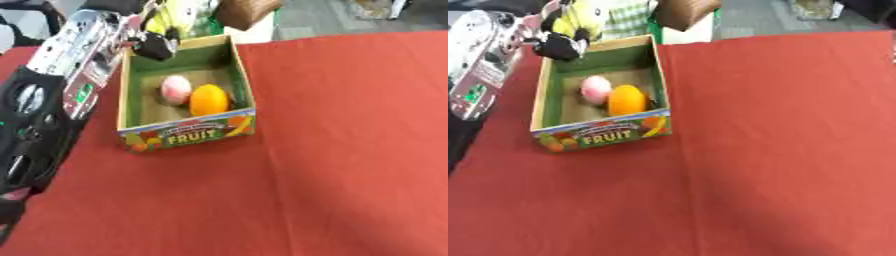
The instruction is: Pick up objects on the table and place them in the box.
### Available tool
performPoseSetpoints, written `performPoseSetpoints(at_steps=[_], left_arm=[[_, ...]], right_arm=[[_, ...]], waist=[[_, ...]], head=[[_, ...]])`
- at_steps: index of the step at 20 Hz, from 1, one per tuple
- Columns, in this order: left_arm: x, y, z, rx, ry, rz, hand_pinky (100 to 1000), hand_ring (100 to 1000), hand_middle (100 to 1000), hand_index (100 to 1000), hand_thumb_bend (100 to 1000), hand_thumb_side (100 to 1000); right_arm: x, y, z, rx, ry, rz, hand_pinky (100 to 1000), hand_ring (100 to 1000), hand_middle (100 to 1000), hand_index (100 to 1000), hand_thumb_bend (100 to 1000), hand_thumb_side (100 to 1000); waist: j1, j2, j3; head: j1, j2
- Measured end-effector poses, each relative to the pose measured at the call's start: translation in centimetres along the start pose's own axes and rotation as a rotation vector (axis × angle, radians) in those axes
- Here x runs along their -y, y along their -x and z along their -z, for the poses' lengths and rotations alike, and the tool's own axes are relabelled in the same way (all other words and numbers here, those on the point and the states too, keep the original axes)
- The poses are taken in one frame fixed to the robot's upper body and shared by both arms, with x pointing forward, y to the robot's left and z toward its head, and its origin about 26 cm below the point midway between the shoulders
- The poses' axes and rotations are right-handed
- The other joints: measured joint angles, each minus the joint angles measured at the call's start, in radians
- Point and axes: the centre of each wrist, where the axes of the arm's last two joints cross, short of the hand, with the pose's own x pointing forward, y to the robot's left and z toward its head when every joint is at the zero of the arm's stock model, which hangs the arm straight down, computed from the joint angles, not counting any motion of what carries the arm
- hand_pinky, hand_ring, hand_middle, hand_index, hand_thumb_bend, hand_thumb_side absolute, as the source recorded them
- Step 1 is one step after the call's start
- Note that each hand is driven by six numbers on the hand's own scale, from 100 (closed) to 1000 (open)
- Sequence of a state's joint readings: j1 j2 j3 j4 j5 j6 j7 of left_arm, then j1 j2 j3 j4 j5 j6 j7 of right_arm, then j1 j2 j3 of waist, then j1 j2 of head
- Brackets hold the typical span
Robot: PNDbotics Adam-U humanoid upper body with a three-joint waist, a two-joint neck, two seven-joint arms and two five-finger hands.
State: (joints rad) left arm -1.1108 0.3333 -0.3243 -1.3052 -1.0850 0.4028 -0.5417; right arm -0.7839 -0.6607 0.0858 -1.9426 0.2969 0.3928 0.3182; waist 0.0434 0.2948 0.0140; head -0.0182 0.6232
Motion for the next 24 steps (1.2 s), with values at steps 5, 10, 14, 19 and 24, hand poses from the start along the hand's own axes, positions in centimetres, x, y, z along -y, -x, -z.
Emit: performPoseSetpoints(at_steps=[5,10,14,19,24], left_arm=[[2.3,0.3,1.4,-0.014,0.081,-0.048,371,521,501,550,100,276],[3.6,0.7,2.1,-0.024,0.146,-0.034,603,759,744,878,218,475],[3.8,0.9,2.2,-0.031,0.192,0.008,693,847,835,966,506,668],[3.8,0.9,2.1,-0.038,0.239,0.033,749,907,897,1000,784,808],[3.8,0.9,2.0,-0.036,0.255,0.017,762,917,906,1000,859,888]], right_arm=[[-0.1,-0.1,0.0,0.001,0.002,0.008,894,904,808,953,525,1000],[-0.1,-0.1,0.0,0.003,0.000,0.014,895,904,808,953,527,1000],[-0.2,-0.1,0.0,0.003,0.000,0.018,895,904,807,952,526,1000],[-0.2,-0.1,0.0,0.001,0.003,0.023,896,904,807,952,526,1000],[-0.1,-0.1,0.0,-0.003,0.010,0.025,894,904,807,952,525,1000]], waist=[[0.000,0.000,-0.002],[0.000,0.000,-0.003],[0.001,0.000,-0.002],[0.001,0.000,-0.002],[0.001,0.000,-0.001]], head=[[0.006,0.000],[0.007,0.000],[0.008,0.000],[0.011,0.000],[0.012,0.000]])
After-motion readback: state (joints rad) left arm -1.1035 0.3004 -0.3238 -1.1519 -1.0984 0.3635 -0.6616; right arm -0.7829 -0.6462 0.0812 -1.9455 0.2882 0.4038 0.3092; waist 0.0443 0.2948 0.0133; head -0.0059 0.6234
